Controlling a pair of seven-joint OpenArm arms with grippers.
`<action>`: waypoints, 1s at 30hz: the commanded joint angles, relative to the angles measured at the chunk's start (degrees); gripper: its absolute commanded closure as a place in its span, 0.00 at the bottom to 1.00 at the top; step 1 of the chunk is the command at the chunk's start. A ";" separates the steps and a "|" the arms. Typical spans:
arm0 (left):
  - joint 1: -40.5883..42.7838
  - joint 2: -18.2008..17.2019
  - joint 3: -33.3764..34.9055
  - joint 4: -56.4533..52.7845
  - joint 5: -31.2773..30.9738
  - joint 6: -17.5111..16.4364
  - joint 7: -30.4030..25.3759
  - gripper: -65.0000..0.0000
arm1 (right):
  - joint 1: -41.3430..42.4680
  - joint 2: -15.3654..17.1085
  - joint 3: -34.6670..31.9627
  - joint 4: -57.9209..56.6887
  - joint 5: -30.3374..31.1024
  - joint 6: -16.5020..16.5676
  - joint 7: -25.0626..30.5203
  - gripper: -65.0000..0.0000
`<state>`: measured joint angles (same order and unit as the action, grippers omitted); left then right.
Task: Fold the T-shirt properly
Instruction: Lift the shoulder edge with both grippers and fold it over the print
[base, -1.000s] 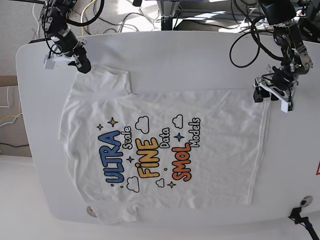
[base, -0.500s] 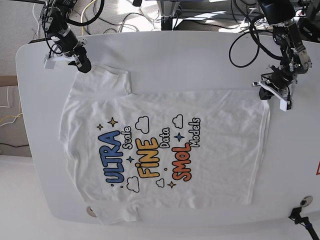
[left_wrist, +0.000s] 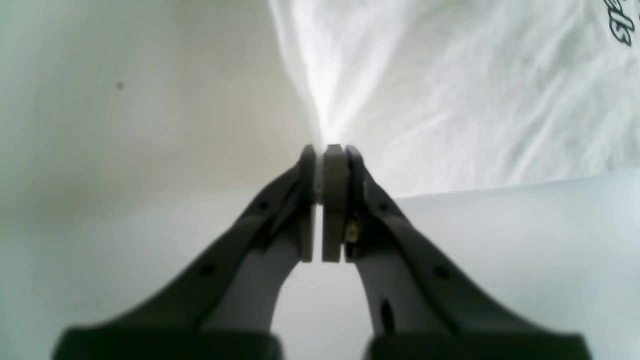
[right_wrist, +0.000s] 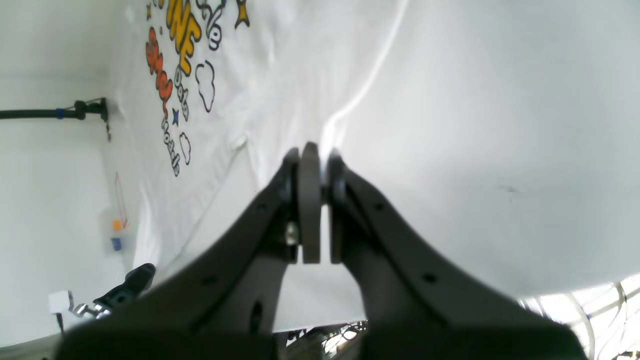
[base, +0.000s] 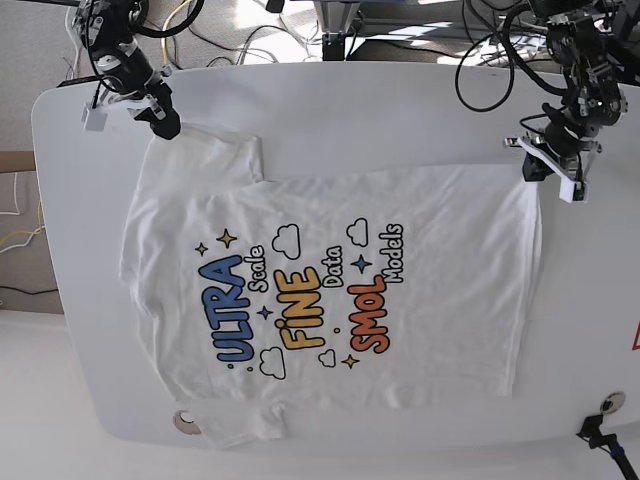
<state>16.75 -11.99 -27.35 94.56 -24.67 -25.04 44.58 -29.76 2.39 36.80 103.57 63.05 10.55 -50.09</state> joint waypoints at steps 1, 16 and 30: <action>1.40 -0.89 -0.21 2.27 -0.78 -0.33 -0.84 1.00 | -1.76 0.38 0.52 3.38 1.09 0.49 0.55 1.00; 21.27 -0.80 -0.29 15.81 -1.05 -0.50 -0.84 1.00 | -18.81 -0.59 0.52 11.29 11.81 1.01 0.81 1.00; 5.62 -2.30 -2.76 16.69 -11.69 -0.33 12.35 1.00 | -3.43 4.68 1.49 9.35 17.96 0.31 0.72 1.00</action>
<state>22.37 -13.61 -29.67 110.41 -35.81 -25.50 56.88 -33.19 6.13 38.15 112.27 79.72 10.28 -50.24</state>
